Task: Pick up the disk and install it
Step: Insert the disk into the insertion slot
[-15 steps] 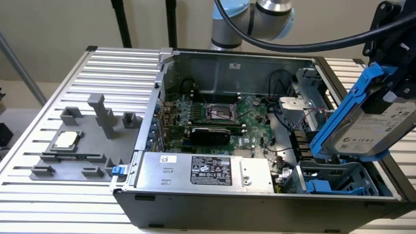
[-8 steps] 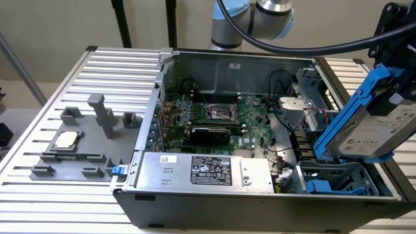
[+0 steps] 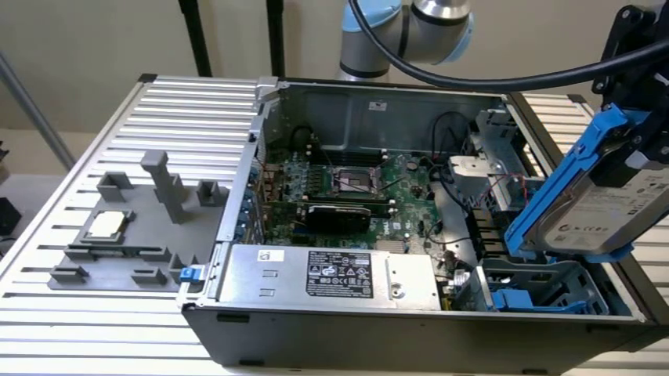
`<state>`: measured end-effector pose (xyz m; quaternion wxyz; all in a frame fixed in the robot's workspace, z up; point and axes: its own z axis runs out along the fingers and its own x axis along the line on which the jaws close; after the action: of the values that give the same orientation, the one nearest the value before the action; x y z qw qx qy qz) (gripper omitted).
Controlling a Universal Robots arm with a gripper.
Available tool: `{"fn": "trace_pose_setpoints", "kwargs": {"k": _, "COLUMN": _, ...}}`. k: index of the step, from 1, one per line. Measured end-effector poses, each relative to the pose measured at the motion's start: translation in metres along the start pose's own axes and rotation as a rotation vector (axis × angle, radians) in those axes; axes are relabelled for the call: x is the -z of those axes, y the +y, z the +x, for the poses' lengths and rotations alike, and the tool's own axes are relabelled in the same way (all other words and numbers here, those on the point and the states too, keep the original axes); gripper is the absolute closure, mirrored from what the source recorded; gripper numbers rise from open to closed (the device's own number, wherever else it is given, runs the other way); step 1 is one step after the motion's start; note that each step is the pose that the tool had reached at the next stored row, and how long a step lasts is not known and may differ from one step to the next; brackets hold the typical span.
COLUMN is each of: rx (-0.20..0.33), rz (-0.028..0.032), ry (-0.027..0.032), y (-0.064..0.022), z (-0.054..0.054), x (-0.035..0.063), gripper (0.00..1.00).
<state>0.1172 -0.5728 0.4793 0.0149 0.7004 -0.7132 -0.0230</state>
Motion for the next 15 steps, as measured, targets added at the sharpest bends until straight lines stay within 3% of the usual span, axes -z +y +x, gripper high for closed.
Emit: {"fn": "trace_pose_setpoints", "kwargs": {"k": 15, "rx": 0.0, "rz": 0.0001, "ry": 0.0, "y": 0.0006, "z": 0.0001, "x": -0.0024, "gripper": 0.68}}
